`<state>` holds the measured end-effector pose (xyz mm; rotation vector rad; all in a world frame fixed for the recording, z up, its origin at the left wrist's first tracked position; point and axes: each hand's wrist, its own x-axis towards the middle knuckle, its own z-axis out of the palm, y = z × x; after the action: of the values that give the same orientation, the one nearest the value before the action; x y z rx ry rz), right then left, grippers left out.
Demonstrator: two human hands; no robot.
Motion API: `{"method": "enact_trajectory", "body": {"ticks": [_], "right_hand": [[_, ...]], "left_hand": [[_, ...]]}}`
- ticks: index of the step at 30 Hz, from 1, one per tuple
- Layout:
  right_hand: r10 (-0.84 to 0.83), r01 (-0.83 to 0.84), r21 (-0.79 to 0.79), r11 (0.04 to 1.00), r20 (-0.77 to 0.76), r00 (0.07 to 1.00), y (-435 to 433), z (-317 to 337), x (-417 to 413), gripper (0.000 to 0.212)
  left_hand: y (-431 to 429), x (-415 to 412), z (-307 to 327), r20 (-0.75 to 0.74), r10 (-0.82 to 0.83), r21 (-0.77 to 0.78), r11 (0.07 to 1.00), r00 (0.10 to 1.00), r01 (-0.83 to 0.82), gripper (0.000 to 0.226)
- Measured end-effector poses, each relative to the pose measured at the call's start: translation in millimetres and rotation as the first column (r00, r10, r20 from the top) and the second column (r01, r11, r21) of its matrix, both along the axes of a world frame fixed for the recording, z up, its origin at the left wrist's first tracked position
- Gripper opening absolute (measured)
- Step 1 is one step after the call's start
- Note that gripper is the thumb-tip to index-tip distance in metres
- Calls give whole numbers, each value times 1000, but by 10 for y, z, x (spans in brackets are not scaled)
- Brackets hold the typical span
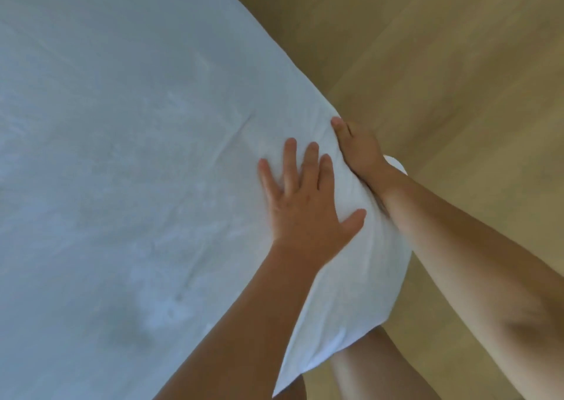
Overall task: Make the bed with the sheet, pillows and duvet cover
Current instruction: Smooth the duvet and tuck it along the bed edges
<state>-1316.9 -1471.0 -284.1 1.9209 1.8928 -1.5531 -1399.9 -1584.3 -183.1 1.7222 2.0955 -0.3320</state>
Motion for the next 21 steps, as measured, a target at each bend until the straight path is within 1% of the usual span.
{"method": "enact_trajectory", "body": {"ticks": [1,3,5,7,8,9,11,12,14,16,17,18,19,20,21], "right_hand": [[-9,9,3,1000,10,1000,-42,4,56,42],[-13,13,0,1000,57,998,-98,38,262,42],[12,-7,-36,999,127,992,-211,88,509,45],[-24,40,-87,995,169,985,-360,152,709,49],[-75,90,-93,992,155,985,-429,166,777,48],[-128,140,-88,986,127,984,-506,171,820,41],[-220,226,-52,973,104,970,-617,182,843,26],[-247,251,-24,968,111,963,-634,176,847,28],[-278,270,84,959,109,954,-595,185,905,38],[-351,334,188,924,69,934,-489,224,1009,42],[-398,380,206,902,49,916,-454,232,1070,43],[-438,423,199,884,31,899,-438,221,1114,42],[-480,470,159,868,32,877,-443,209,1122,38],[-545,540,101,835,28,838,-464,193,1102,33],[-613,612,34,790,33,790,-492,179,1064,30]], "left_hand": [[-100,82,23,3,-6,-12,1000,1000,6,89],[-256,185,73,1,-16,-14,1000,1000,16,82],[-343,210,70,14,-22,-1,1000,1000,22,69],[-351,203,-10,40,-15,27,1000,999,14,55],[-339,191,-52,55,-19,48,999,998,17,49],[-327,176,-83,70,-30,82,996,997,24,44],[-325,176,-102,146,-37,187,982,989,9,35],[-331,195,-105,183,-16,258,966,983,-32,31],[-344,268,-62,284,97,371,906,954,-203,30],[-325,403,-12,370,192,400,850,909,-342,35],[-306,501,-19,377,184,372,867,908,-331,36],[-303,624,-61,336,101,297,932,936,-208,35],[-337,780,-98,302,-47,210,977,952,-18,33],[-406,938,-139,319,-147,157,982,936,101,33],[-493,1070,-159,345,-164,109,985,924,134,35]]}}
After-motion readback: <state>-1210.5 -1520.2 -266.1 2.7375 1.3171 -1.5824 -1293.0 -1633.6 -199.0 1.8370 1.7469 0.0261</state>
